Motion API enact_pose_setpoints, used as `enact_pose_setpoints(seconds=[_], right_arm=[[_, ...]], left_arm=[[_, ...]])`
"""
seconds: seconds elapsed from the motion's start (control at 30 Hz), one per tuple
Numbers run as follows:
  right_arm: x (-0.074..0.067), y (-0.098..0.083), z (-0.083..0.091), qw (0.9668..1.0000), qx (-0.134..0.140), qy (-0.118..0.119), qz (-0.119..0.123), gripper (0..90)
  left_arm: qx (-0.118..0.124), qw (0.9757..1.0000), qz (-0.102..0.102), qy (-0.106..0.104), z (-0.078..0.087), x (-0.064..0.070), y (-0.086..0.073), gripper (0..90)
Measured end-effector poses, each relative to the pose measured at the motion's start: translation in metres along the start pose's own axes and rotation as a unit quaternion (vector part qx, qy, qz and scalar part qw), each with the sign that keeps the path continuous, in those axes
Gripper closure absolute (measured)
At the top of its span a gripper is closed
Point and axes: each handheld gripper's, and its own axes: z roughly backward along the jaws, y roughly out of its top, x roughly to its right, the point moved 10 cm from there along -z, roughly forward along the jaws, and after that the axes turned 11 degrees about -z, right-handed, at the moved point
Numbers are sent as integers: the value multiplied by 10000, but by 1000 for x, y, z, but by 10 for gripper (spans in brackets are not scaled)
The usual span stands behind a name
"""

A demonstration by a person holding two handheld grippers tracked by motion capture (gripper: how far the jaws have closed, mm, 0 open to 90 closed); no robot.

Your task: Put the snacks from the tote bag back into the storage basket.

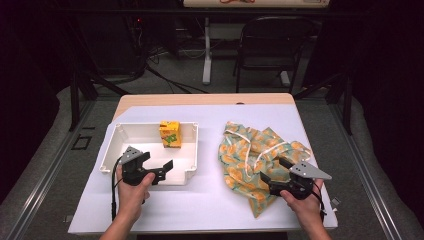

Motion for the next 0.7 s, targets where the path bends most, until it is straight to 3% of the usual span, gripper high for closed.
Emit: enact_pose_setpoints(seconds=[0.57, 0.7], right_arm=[[6, -1, 3, 10000, -13, -80, -40, 130], [8, -1, 3, 9999, -16, -90, -52, 129]], left_arm=[[38, 9997, -218, 118, 51, -7, -31, 1], [111, 9996, -143, 195, 56, -11, -32, 1]])
